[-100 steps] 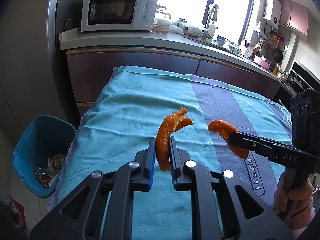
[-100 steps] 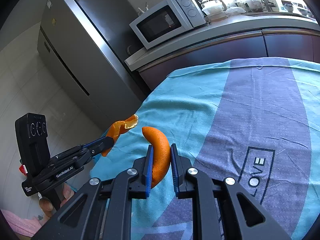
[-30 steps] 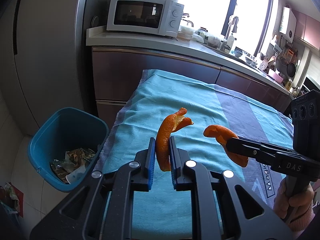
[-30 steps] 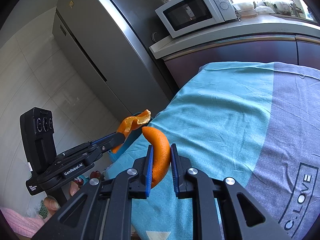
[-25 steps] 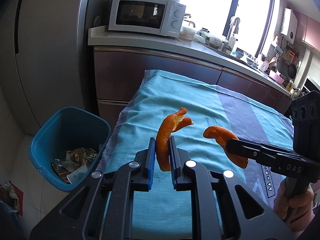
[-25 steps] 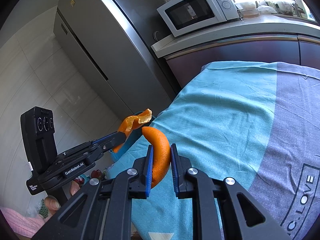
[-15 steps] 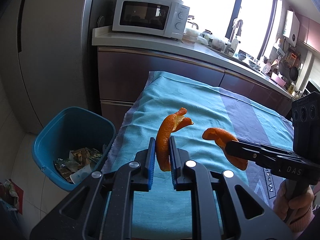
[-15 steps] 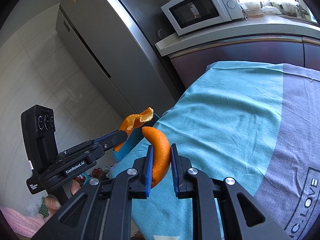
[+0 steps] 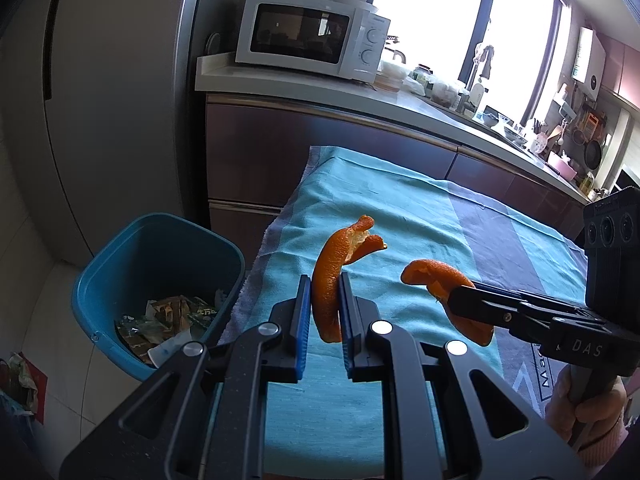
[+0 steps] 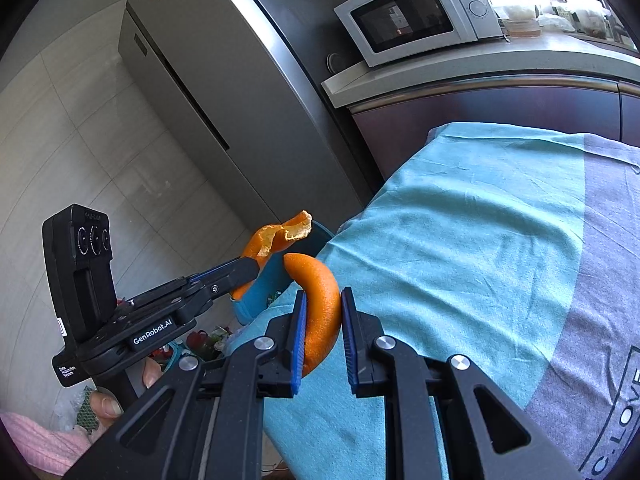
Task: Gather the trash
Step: 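Carry both held orange peels toward the teal bin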
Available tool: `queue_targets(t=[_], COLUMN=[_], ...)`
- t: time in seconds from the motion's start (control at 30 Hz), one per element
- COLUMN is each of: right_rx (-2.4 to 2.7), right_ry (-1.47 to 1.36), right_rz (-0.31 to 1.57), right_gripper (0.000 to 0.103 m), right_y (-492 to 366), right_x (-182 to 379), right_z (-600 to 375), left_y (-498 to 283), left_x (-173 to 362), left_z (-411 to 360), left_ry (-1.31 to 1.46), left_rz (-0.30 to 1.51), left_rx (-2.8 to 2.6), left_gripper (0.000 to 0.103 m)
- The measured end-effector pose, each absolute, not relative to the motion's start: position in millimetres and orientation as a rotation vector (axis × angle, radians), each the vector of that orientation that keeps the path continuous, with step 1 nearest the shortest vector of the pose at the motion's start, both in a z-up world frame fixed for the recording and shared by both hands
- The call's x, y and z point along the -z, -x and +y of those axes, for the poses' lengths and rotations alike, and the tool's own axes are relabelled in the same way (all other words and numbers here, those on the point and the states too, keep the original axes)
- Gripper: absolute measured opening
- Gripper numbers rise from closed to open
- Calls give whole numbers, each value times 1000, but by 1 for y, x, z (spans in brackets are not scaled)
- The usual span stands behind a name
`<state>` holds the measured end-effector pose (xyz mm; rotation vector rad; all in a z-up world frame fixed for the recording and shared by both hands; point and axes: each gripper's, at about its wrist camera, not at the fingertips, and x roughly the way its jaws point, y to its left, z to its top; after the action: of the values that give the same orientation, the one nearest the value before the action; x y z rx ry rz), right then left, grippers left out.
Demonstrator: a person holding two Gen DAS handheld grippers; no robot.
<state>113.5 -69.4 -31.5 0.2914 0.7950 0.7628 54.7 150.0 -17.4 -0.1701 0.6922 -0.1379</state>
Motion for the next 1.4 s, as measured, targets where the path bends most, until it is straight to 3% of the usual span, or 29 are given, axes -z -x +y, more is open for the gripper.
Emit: queue_targets(t=[1.4], right_rx=[-827], right_ry=[-273], right_rz=[814], right_gripper=[15], right_y=[-122], right_x=[33], right_z=[-31], left_y=[-53], left_x=[19], left_z=[178], left_ry=[203], left_rz=[687], left_rx=[61], left_gripper=[14])
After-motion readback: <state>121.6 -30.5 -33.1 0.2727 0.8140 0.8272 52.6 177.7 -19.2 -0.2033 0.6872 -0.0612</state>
